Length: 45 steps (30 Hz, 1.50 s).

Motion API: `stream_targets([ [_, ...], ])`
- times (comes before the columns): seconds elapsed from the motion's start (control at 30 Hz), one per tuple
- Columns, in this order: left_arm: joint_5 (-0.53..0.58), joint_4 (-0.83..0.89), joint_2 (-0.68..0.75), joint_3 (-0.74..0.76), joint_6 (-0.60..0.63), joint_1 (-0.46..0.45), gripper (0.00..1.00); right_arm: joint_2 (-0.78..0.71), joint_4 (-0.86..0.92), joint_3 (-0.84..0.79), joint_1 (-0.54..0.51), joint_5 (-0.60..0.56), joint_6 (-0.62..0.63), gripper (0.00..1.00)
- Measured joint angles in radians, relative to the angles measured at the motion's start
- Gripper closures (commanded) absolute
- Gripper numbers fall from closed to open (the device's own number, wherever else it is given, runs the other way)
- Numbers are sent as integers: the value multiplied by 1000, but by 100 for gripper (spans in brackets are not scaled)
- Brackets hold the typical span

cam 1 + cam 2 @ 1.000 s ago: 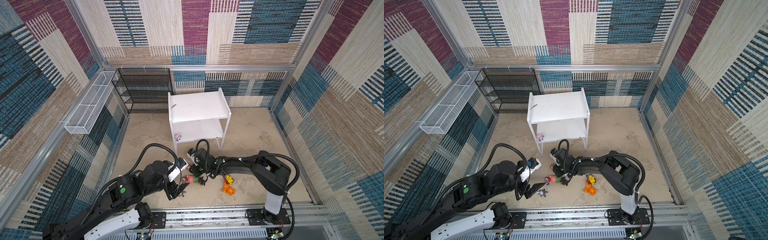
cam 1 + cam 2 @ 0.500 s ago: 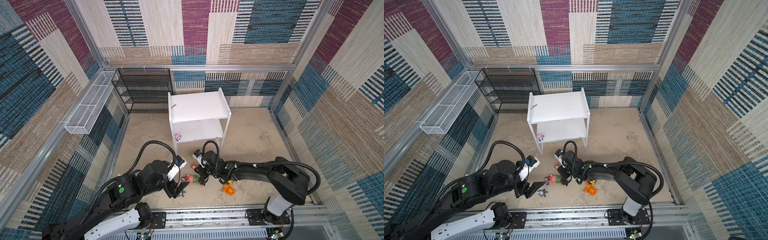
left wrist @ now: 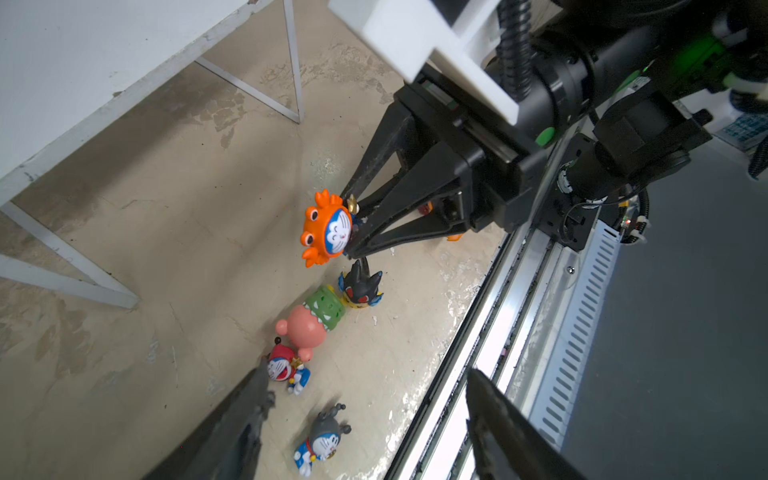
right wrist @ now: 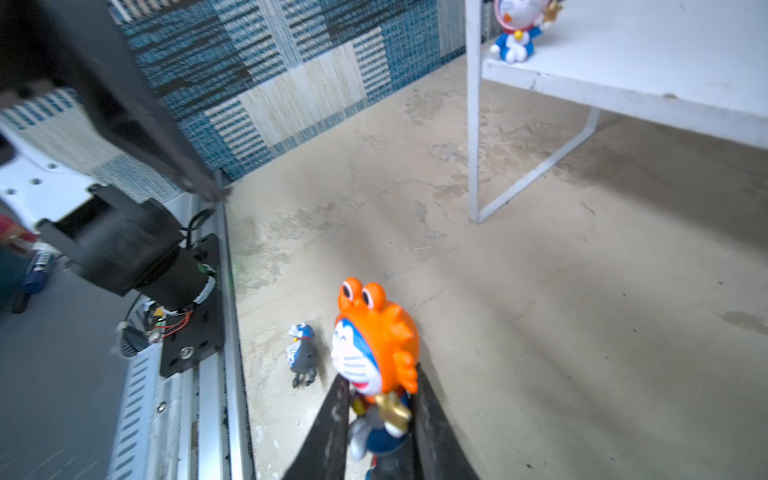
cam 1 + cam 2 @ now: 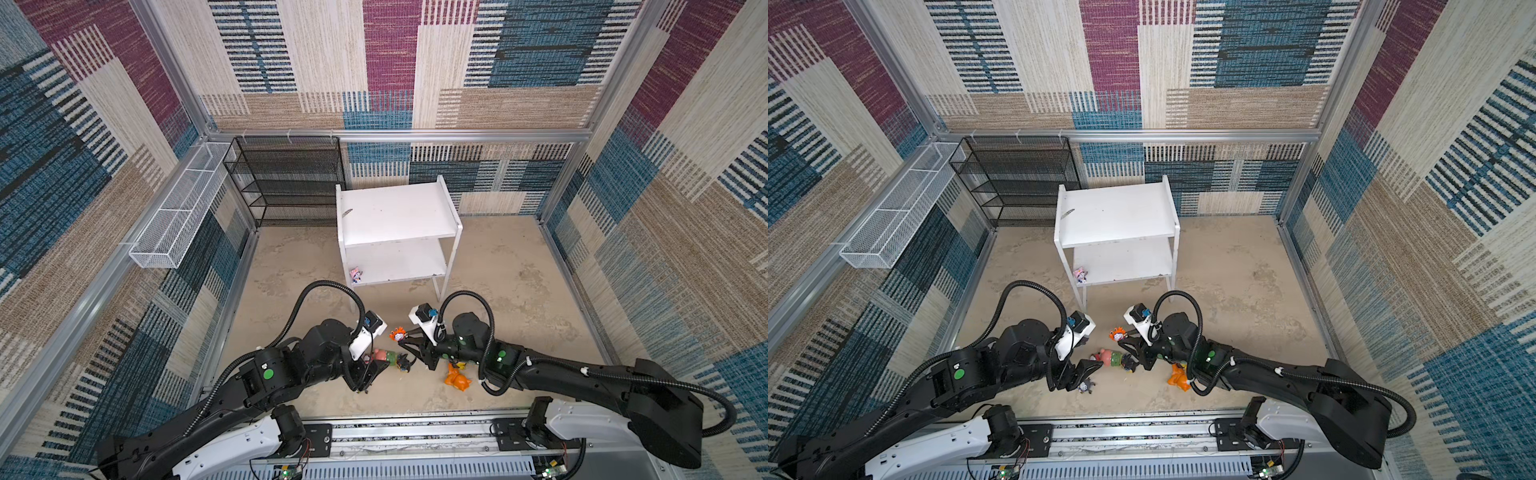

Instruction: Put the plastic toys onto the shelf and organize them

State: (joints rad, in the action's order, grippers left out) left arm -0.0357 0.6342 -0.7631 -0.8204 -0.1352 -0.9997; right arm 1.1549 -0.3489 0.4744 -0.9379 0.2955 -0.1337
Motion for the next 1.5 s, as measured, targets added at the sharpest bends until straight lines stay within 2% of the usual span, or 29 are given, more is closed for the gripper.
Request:
stream_targets([
  [0.17,-25,-62,0,17,-10,0,30,-66,-37,-37,-12,75,4,83],
  [0.43,-104,-102,17,24,-10,0,65,-106,-73,-62,-33,149,8,83],
  [0.73,-128,-94,19,11,6,0,65,-119,-80,-55,-43,180,30,83],
  [0.83,-129,-91,19,10,9,0,69,-119,-80,-54,-47,190,34,83],
  [1.0,-130,-91,11,5,15,1,83,-117,-80,-47,-56,203,41,83],
  [1.27,-153,-90,-3,-1,27,1,85,-121,-79,-43,-60,201,48,83],
  [1.47,-176,-91,-16,-3,31,2,100,-121,-71,-44,-62,199,48,82],
  [1.5,-179,-91,-16,-4,33,2,100,-121,-70,-44,-63,199,48,82],
])
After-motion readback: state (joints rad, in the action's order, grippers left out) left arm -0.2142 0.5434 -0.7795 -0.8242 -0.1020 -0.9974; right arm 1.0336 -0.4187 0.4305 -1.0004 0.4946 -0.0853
